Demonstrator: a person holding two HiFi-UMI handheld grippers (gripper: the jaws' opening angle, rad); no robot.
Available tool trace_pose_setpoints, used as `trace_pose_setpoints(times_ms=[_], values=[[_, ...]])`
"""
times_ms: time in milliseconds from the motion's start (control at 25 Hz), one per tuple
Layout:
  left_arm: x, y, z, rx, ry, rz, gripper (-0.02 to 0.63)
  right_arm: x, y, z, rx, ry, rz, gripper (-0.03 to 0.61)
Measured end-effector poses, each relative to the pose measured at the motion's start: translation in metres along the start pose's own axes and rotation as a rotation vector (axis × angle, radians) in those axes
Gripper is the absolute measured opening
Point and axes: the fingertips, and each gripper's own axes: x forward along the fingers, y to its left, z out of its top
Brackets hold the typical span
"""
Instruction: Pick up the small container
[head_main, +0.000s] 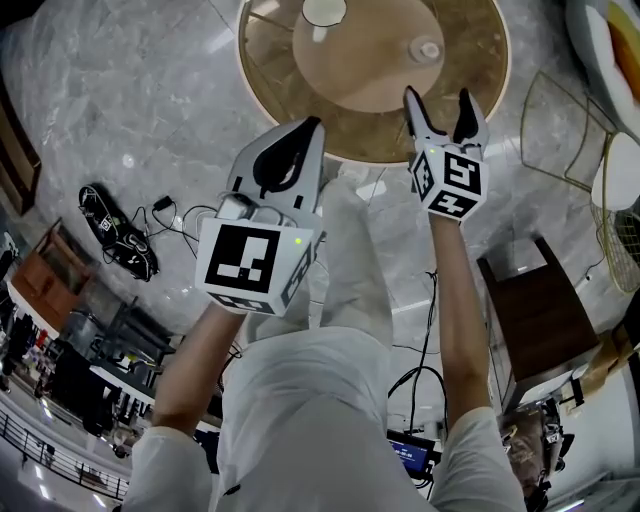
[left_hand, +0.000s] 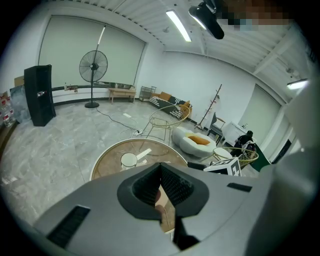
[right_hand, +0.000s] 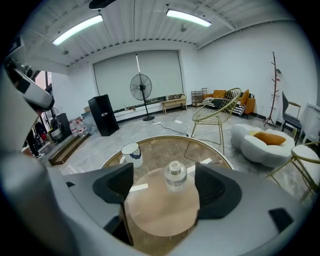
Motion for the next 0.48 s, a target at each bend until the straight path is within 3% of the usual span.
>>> trace_pose_setpoints(times_ms=[480], values=[[0.029,0.015,-0.028,0.008,0.033,0.002,0.018,0.054,-0.017,-0.029,0.007,0.032,-0.037,0.491]])
